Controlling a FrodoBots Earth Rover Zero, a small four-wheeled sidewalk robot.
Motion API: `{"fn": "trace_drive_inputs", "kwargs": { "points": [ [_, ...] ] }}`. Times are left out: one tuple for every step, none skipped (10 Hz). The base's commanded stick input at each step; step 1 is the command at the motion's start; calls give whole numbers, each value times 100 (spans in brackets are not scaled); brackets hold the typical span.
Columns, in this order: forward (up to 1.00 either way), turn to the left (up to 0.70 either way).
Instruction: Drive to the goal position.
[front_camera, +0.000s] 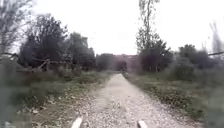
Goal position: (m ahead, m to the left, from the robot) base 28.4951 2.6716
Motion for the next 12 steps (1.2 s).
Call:
{"fn": "trace_drive_inputs", "kwargs": {
  "points": [
    [70, 0],
    [70, 0],
    [70, 0],
    [70, -16],
    [70, -32],
    [70, -23],
    [70, -9],
    [70, 0],
    [70, 0],
    [70, -4],
    [70, -17],
    [70, -20]
  ]
}}
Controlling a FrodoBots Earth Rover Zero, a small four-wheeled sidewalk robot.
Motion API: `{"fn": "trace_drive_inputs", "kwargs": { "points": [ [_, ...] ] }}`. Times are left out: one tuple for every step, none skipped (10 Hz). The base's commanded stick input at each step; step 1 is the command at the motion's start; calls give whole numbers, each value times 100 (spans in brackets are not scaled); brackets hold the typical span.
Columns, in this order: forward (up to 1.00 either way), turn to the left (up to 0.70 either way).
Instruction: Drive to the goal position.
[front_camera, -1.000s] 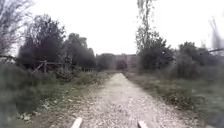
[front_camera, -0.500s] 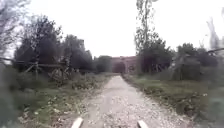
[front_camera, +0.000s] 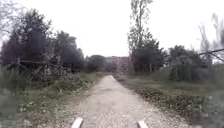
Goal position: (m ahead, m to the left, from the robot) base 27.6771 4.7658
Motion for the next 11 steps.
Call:
{"fn": "trace_drive_inputs", "kwargs": {
  "points": [
    [70, -13],
    [70, -4],
    [70, -17],
    [70, -26],
    [70, -5],
    [70, 0],
    [70, 0],
    [70, 0],
    [70, 0],
    [70, -5],
    [70, -33]
  ]
}}
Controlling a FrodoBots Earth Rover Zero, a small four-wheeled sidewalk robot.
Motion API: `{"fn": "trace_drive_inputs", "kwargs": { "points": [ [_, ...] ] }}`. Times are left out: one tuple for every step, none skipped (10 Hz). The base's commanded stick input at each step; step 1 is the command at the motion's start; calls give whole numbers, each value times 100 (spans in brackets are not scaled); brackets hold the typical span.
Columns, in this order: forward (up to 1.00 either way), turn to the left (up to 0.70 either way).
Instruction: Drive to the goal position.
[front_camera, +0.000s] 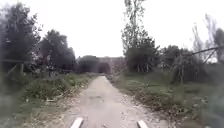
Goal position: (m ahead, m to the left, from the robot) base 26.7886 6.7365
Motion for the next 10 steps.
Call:
{"fn": "trace_drive_inputs", "kwargs": {
  "points": [
    [70, -19],
    [70, -3],
    [70, 0],
    [70, 0],
    [70, 0],
    [70, 0],
    [70, 0],
    [70, 0],
    [70, 0],
    [70, 0]
  ]
}}
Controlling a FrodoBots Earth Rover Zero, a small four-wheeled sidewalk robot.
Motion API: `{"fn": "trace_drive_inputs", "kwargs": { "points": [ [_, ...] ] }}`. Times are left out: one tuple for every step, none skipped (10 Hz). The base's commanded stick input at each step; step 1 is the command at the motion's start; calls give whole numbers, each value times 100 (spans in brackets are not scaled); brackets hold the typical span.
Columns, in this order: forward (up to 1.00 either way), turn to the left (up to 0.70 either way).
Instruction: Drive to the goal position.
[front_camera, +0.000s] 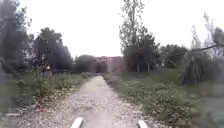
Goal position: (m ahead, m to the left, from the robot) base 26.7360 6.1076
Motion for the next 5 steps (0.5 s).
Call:
{"fn": "trace_drive_inputs", "kwargs": {
  "points": [
    [70, 0],
    [70, 0],
    [70, 0],
    [70, 0],
    [70, 0]
  ]
}}
